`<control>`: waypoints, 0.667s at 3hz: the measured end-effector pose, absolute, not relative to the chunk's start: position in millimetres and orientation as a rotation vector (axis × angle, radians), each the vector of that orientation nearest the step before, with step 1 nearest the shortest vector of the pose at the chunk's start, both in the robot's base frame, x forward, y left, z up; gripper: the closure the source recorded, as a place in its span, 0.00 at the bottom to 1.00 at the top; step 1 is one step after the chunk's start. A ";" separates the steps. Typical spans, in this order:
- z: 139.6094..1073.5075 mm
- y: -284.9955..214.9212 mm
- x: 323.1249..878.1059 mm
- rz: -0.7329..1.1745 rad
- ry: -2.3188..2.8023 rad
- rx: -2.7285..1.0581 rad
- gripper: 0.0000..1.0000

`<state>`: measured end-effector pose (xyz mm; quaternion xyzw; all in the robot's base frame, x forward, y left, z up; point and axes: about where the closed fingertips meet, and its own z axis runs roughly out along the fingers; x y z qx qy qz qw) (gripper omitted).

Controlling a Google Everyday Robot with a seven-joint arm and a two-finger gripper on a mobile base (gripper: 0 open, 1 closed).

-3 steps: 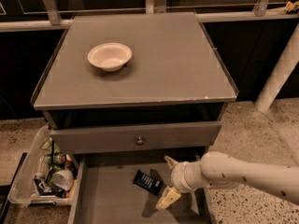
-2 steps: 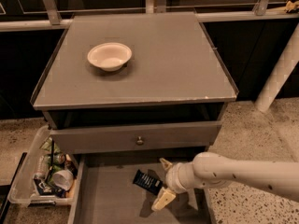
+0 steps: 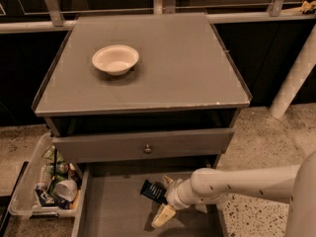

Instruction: Pick rxbar blueberry from middle drawer and place on counter

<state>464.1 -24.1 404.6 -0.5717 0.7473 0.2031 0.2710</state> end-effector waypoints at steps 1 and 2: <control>390.8 -15.0 472.9 0.529 2.025 -1.507 0.00; 386.0 -6.7 491.9 0.500 2.020 -1.468 0.00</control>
Offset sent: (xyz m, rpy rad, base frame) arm 0.0536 0.0245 -0.0223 0.0170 -0.0759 -0.1047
